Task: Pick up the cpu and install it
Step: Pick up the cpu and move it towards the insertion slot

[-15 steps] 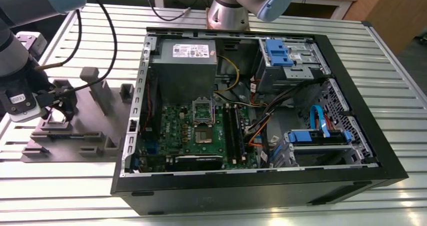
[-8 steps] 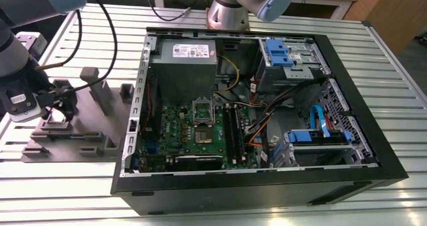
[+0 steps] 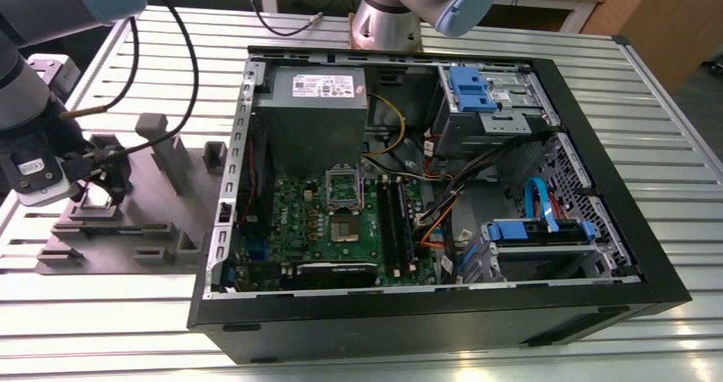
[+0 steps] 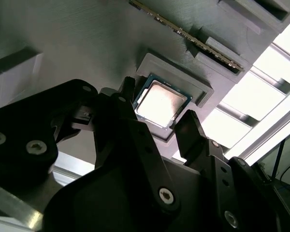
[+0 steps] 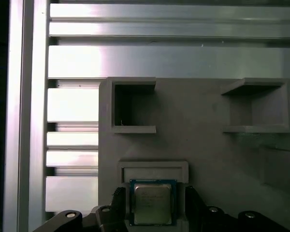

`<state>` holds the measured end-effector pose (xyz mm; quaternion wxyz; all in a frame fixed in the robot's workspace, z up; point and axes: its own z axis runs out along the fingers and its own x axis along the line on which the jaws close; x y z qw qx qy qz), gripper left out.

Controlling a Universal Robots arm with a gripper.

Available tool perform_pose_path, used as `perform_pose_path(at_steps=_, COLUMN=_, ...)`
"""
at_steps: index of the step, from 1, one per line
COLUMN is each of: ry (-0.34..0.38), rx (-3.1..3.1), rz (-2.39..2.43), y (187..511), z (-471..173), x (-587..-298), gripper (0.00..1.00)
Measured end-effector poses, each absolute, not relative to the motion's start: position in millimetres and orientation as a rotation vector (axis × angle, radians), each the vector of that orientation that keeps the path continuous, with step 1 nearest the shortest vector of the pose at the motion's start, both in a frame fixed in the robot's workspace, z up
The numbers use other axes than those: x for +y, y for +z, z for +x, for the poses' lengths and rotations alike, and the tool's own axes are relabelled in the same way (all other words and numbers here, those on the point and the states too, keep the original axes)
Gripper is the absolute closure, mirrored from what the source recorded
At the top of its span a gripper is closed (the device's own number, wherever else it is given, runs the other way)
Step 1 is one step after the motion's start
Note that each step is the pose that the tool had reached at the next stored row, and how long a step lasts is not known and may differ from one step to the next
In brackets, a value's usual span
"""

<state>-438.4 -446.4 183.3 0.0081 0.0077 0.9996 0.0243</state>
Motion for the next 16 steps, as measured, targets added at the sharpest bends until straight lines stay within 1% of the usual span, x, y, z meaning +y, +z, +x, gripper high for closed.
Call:
perform_pose_path(at_steps=5, ry=0.076, rx=3.124, rz=0.024, y=177.7, z=-439.2, x=-446.4, gripper=0.40)
perform_pose_path(at_steps=16, ry=0.076, rx=3.124, rz=0.024, y=180.3, z=-439.2, x=-446.4, gripper=0.40)
